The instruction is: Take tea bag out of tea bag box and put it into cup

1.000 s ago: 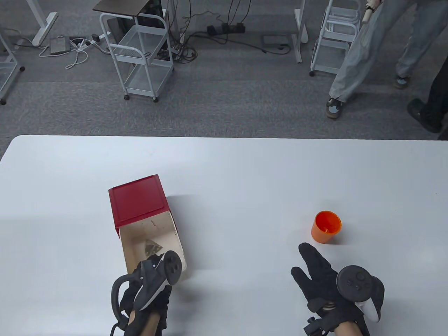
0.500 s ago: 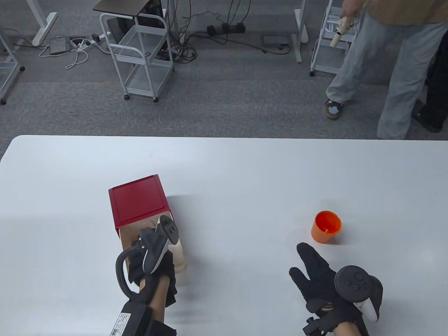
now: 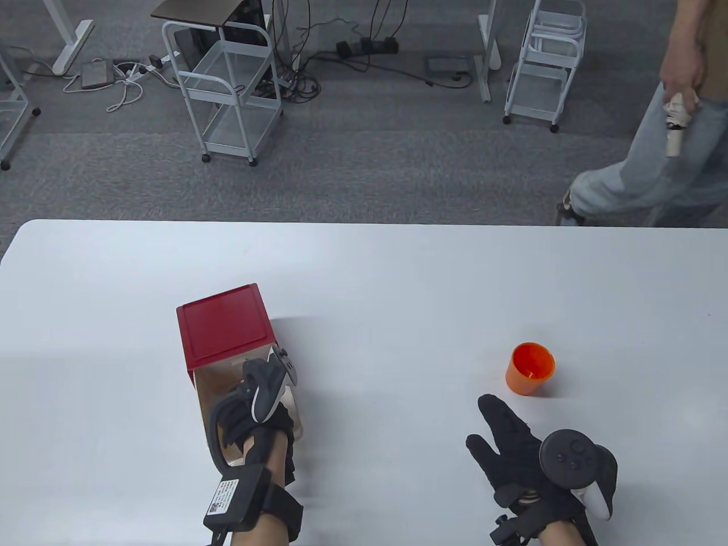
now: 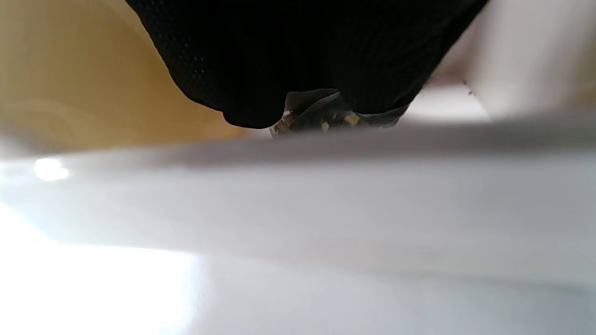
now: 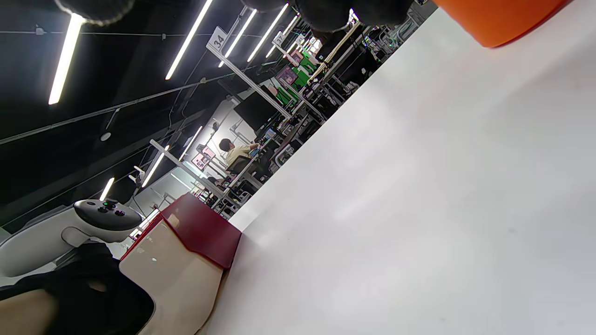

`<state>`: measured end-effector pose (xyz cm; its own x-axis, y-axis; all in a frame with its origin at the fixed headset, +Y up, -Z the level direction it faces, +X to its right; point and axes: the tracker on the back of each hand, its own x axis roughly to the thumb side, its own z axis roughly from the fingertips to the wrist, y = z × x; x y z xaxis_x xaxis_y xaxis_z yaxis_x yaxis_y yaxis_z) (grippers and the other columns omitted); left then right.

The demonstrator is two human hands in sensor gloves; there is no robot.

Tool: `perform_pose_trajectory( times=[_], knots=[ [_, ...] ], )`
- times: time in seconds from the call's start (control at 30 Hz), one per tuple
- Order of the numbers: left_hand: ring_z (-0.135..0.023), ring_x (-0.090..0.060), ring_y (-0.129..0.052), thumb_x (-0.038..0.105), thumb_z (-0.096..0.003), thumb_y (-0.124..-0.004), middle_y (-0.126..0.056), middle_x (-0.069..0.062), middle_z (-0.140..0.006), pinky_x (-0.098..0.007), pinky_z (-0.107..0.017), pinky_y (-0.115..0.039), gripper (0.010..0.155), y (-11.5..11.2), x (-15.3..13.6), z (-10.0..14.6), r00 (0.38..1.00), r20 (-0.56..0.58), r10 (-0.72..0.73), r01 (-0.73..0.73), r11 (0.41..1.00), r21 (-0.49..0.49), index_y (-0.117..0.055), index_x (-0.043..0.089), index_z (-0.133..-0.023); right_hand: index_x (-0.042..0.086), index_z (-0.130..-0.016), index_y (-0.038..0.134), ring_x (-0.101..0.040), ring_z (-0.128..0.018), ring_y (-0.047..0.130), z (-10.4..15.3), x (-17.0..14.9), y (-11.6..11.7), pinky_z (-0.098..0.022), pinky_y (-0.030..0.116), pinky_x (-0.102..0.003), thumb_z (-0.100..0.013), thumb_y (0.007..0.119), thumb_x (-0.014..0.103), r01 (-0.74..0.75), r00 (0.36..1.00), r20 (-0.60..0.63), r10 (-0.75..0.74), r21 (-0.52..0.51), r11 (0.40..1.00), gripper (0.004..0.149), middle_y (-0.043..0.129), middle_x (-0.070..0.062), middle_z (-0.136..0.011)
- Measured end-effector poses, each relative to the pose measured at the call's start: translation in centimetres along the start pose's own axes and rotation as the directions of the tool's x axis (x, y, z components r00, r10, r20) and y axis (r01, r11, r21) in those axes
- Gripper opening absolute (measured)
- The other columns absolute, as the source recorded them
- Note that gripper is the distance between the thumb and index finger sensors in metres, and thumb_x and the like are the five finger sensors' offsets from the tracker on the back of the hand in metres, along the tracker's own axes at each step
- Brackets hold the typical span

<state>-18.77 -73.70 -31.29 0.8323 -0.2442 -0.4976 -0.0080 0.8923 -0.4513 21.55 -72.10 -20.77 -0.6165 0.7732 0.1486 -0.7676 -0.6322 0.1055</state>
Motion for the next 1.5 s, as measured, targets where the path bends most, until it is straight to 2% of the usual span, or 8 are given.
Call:
perform_pose_trajectory(
  times=[0.13, 0.37, 0.53, 0.67, 1.17, 1.3, 1.5],
  knots=[
    [-0.085, -0.021, -0.096, 0.04, -0.0461, -0.084, -0.084, 0.001, -0.106, -0.032, -0.065, -0.084, 0.051, 0.1, -0.1, 0.1, 1.0, -0.004, -0.016, 0.017, 0.999, 0.038, -0.079, 0.034, -0.096, 0.013, -0.104, 0.042, -0.056, -0.096, 0.049, -0.1, 0.0, 0.0, -0.069, 0.037, -0.068, -0.047, 0.064, 0.063, -0.003, 1.0, 0.001, 0.003, 0.002, 1.0, 0.079, 0.045, -0.025, -0.11],
    [-0.066, -0.014, -0.106, 0.035, -0.0416, -0.09, -0.101, 0.003, -0.083, -0.027, -0.054, -0.091, 0.039, 0.1, 0.1, 0.4, 0.998, 0.006, -0.061, 0.06, 0.992, 0.114, -0.089, 0.036, -0.08, 0.013, -0.104, 0.042, -0.056, -0.096, 0.049, -0.1, 0.1, 0.1, -0.069, 0.037, -0.068, -0.047, 0.064, 0.063, 0.001, 1.0, 0.0, -0.001, -0.001, 1.0, 0.079, 0.046, -0.025, -0.11],
    [-0.061, -0.014, -0.109, 0.033, -0.0403, -0.092, -0.104, 0.002, -0.079, -0.027, -0.051, -0.093, 0.039, 0.3, 0.1, 0.5, 0.997, 0.033, -0.064, 0.059, 0.99, 0.13, -0.091, 0.034, -0.079, 0.012, -0.104, 0.042, -0.056, -0.096, 0.049, -0.1, 0.0, 0.0, -0.069, 0.038, -0.068, -0.047, 0.064, 0.063, 0.005, 1.0, 0.003, -0.005, -0.004, 1.0, 0.079, 0.045, -0.025, -0.11],
    [-0.06, -0.014, -0.109, 0.033, -0.0401, -0.092, -0.104, 0.001, -0.078, -0.027, -0.05, -0.093, 0.038, 1.0, 0.0, 1.5, 0.996, 0.056, -0.067, 0.056, 0.984, 0.169, -0.091, 0.033, -0.078, 0.012, -0.104, 0.042, -0.056, -0.096, 0.049, -0.1, 0.0, 0.1, -0.069, 0.038, -0.068, -0.047, 0.064, 0.063, 0.007, 1.0, -0.001, -0.007, -0.001, 1.0, 0.079, 0.046, -0.025, -0.11],
    [-0.059, -0.015, -0.11, 0.032, -0.0401, -0.092, -0.104, 0.0, -0.077, -0.028, -0.05, -0.093, 0.038, 7.3, -3.9, 8.2, 0.979, 0.198, 0.048, -0.117, 0.928, 0.353, -0.091, 0.033, -0.079, 0.012, -0.104, 0.042, -0.056, -0.096, 0.05, 0.0, 0.1, -0.1, -0.069, 0.038, -0.067, -0.047, 0.064, 0.063, 0.023, 1.0, 0.009, -0.023, -0.01, 1.0, 0.079, 0.046, -0.025, -0.11],
    [-0.06, -0.015, -0.109, 0.032, -0.0401, -0.092, -0.104, 0.0, -0.078, -0.028, -0.05, -0.093, 0.038, 8.8, -3.6, 10.3, 0.964, 0.261, 0.049, -0.153, 0.905, 0.397, -0.091, 0.033, -0.078, 0.012, -0.104, 0.042, -0.056, -0.095, 0.05, 0.1, 0.1, -0.2, -0.069, 0.038, -0.067, -0.047, 0.064, 0.063, 0.028, 1.0, 0.01, -0.028, -0.013, 1.0, 0.079, 0.046, -0.025, -0.11],
    [-0.06, -0.015, -0.109, 0.032, -0.0402, -0.092, -0.104, 0.0, -0.078, -0.028, -0.051, -0.093, 0.038, 9.6, -1.0, 13.4, 0.926, 0.377, 0.03, -0.197, 0.89, 0.411, -0.091, 0.033, -0.079, 0.012, -0.104, 0.042, -0.056, -0.096, 0.05, 0.1, 0.0, -0.2, -0.069, 0.039, -0.067, -0.047, 0.064, 0.063, 0.03, 1.0, 0.008, -0.03, -0.017, 0.999, 0.079, 0.046, -0.025, -0.11]
  ],
)
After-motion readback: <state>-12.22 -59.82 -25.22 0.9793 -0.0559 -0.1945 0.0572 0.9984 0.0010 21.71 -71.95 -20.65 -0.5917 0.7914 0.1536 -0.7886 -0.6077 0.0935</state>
